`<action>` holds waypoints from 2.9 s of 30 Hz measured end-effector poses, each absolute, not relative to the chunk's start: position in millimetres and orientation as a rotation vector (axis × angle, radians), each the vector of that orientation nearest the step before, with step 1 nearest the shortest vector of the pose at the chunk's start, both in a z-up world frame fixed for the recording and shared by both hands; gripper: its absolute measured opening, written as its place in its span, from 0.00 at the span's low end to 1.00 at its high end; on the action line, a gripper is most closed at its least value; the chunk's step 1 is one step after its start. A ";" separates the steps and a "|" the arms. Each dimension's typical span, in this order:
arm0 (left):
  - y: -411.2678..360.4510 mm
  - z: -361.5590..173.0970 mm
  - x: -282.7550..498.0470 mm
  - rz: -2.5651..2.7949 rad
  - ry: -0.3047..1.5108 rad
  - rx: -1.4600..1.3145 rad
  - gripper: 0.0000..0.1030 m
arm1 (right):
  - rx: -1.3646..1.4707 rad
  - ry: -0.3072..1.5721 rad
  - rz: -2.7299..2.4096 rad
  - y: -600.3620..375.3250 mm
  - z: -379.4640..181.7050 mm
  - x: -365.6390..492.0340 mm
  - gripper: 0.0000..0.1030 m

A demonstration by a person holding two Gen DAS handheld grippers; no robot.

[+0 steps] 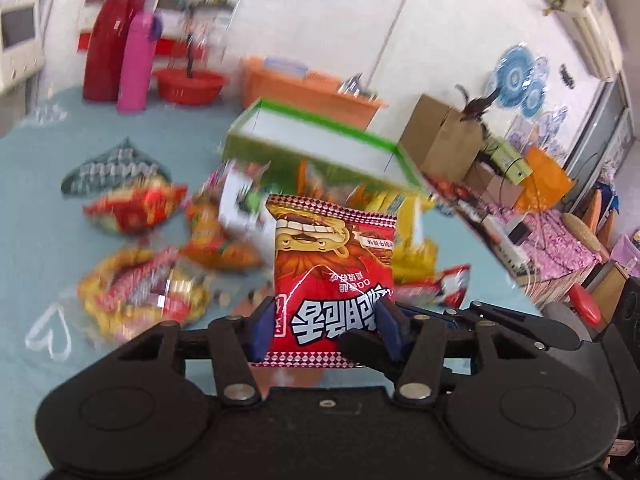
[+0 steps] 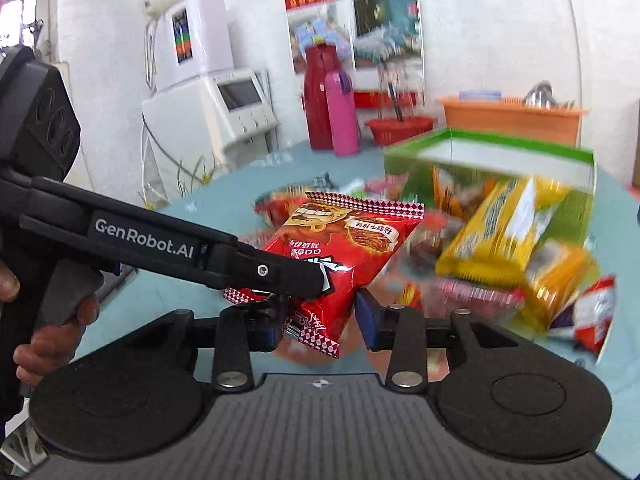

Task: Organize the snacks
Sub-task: 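Carry the red chip bag into the green box and release it, then grasp the yellow egg-roll bag with the left gripper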

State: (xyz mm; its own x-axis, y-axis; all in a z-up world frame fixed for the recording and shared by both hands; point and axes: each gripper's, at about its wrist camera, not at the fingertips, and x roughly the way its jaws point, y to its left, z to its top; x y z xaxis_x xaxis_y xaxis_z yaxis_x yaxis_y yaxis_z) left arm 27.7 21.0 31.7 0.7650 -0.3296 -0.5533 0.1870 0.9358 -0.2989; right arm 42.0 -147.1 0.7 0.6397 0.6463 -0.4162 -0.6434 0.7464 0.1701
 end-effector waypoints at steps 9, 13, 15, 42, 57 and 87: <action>-18.8 71.1 123.6 -0.407 0.545 -0.202 0.79 | -0.029 0.302 0.609 -174.5 49.2 103.6 0.63; -33.6 66.1 179.9 -0.444 0.573 -0.229 0.79 | -0.035 0.321 0.552 -187.2 52.2 150.8 0.63; -35.4 64.1 205.7 -0.453 0.591 -0.244 0.79 | -0.029 0.344 0.539 -191.5 50.5 174.0 0.63; -33.2 15.0 268.3 -0.398 0.749 -0.243 1.00 | 0.112 0.755 0.630 -194.0 6.2 271.8 0.84; -17.7 61.8 130.4 -0.402 0.567 -0.247 1.00 | -0.071 0.319 0.445 -222.0 59.9 133.6 1.00; -59.1 -20.6 150.8 -0.583 0.769 -0.297 1.00 | 0.120 0.549 0.504 -250.0 -25.8 98.9 0.32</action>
State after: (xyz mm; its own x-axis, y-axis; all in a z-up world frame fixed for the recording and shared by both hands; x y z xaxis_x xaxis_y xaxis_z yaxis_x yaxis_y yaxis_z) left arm 150.8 -59.1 -20.6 0.5725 -0.5937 -0.5655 0.3843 0.8035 -0.4546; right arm 98.9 -250.0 -25.8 0.7354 0.4887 -0.4695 -0.4260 0.8721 0.2405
